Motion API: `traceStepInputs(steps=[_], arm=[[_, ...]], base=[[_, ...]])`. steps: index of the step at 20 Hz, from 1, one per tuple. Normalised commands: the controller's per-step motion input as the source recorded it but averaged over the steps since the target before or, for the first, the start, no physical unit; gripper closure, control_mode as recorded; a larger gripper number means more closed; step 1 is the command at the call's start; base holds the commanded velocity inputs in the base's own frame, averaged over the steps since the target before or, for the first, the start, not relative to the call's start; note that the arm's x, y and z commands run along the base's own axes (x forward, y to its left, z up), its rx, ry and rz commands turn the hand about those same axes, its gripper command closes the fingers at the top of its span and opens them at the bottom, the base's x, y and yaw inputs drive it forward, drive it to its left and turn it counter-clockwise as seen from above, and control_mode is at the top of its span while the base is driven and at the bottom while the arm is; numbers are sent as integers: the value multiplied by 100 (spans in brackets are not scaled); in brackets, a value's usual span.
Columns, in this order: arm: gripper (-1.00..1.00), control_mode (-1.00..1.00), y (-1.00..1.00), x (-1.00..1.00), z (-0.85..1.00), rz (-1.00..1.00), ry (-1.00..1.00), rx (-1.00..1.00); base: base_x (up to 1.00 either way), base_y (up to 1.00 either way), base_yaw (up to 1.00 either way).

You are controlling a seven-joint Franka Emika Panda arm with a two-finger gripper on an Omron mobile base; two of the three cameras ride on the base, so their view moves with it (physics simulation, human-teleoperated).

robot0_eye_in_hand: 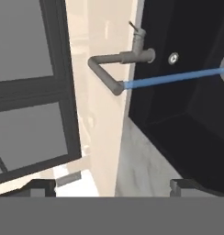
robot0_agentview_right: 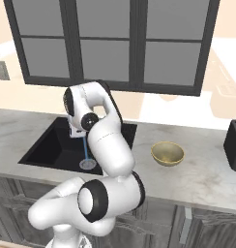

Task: Rinse each bowl for a few seconds and place them down in the sink or on the counter.

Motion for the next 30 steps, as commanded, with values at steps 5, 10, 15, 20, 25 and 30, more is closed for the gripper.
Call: traceStepInputs(steps=[5, 10, 15, 20, 25, 30], arm=[[-100, -100, 0, 0, 11, -8, 39, -2], [-100, -100, 5, 0, 18, -1, 31, 0], [-100, -100, 12, 0, 23, 6, 24, 1], [-100, -100, 16, 1, 19, 15, 18, 5], [-100, -100, 21, 5, 14, 23, 14, 4], [-100, -100, 26, 2, 15, 22, 8, -4]], base=[[0, 0, 0], [0, 0, 0], [0, 0, 0], [0, 0, 0], [0, 0, 0], [0, 0, 0]])
